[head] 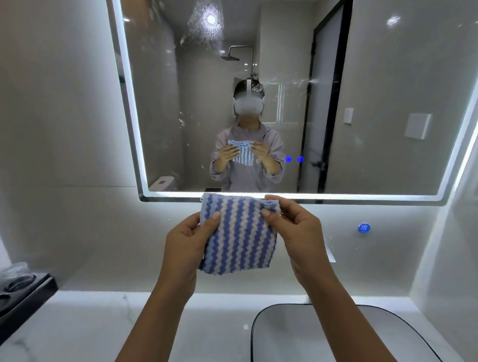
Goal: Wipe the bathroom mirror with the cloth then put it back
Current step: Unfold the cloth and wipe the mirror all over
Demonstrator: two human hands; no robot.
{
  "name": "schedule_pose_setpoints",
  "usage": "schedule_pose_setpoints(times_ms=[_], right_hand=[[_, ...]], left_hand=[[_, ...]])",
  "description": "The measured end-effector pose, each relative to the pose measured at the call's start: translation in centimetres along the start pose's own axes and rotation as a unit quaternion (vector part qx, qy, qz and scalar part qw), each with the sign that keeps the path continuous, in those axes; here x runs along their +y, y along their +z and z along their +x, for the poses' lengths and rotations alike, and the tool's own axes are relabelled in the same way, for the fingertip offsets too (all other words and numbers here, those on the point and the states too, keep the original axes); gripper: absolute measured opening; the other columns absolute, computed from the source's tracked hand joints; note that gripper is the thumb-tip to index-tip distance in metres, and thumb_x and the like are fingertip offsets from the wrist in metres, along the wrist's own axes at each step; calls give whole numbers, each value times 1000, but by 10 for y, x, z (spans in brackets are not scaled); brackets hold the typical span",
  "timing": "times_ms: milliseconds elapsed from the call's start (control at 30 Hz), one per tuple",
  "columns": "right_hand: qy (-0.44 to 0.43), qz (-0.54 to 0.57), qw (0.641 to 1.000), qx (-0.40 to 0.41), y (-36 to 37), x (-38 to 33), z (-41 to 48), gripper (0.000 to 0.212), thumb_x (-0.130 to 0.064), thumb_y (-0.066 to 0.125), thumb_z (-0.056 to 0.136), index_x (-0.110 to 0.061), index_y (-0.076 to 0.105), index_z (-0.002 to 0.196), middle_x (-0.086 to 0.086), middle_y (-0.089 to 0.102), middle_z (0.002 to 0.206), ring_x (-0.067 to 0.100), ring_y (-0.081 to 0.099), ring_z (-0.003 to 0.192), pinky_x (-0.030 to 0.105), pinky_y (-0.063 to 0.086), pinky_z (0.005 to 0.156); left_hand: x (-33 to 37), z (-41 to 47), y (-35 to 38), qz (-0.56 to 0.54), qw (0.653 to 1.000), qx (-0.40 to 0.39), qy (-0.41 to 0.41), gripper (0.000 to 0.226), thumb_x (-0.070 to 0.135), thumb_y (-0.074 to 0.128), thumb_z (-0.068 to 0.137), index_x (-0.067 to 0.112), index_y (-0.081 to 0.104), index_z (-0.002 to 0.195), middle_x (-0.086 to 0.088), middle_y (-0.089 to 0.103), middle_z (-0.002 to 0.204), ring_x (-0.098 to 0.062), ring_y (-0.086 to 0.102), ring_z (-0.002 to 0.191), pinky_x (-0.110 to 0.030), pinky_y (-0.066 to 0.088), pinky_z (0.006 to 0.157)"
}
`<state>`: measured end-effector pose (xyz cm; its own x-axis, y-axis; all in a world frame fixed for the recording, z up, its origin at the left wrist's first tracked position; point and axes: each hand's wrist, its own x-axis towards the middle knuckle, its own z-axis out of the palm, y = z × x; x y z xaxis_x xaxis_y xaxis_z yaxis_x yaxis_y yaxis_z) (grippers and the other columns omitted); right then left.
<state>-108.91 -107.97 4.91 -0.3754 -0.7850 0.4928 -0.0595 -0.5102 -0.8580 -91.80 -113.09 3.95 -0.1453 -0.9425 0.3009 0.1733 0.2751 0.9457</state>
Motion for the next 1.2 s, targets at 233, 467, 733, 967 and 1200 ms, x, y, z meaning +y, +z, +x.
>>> schedule_pose_setpoints(times_ms=[233, 467, 733, 967, 1200], right_hand=[[3, -12, 1000, -9, 20, 5, 18, 21, -12, 66, 85, -29, 70, 96, -7, 74, 92, 6, 69, 87, 14, 51, 65], [6, -6, 1000, 5, 65, 15, 26, 22, -16, 67, 84, -34, 68, 96, -9, 73, 98, 5, 68, 92, 14, 53, 68], [94, 142, 985, -2, 128, 37, 21, 31, -17, 62, 85, -13, 65, 116, 7, 72, 108, 19, 68, 98, 23, 54, 75], [94, 116, 989, 18, 151, 34, 30, 18, -19, 61, 86, -22, 72, 101, 1, 74, 99, 14, 70, 90, 20, 54, 65], [131, 176, 975, -29, 154, 36, 36, 38, -28, 62, 77, -11, 65, 112, 7, 73, 100, 17, 69, 89, 23, 54, 71]], left_hand=[[2, 16, -14, 0, 1000, 19, 2, 13, 33, 58, 86, 25, 66, 93, 0, 73, 95, -19, 70, 85, -35, 58, 73], [2, 42, -53, -3, 1000, 26, 4, 11, 37, 58, 84, 28, 65, 86, 5, 73, 89, -16, 70, 79, -25, 56, 63], [2, 69, -111, -32, 999, -21, 9, 40, 47, 61, 68, 25, 67, 101, 1, 74, 95, -19, 72, 84, -37, 58, 74], [11, 83, -131, -97, 994, -57, 8, 30, 41, 61, 63, 28, 64, 91, 11, 75, 78, -11, 72, 71, -18, 54, 53], [20, 92, -124, -110, 992, -54, -12, 42, 35, 61, 71, 18, 61, 109, -4, 72, 100, -26, 70, 90, -41, 57, 78]])
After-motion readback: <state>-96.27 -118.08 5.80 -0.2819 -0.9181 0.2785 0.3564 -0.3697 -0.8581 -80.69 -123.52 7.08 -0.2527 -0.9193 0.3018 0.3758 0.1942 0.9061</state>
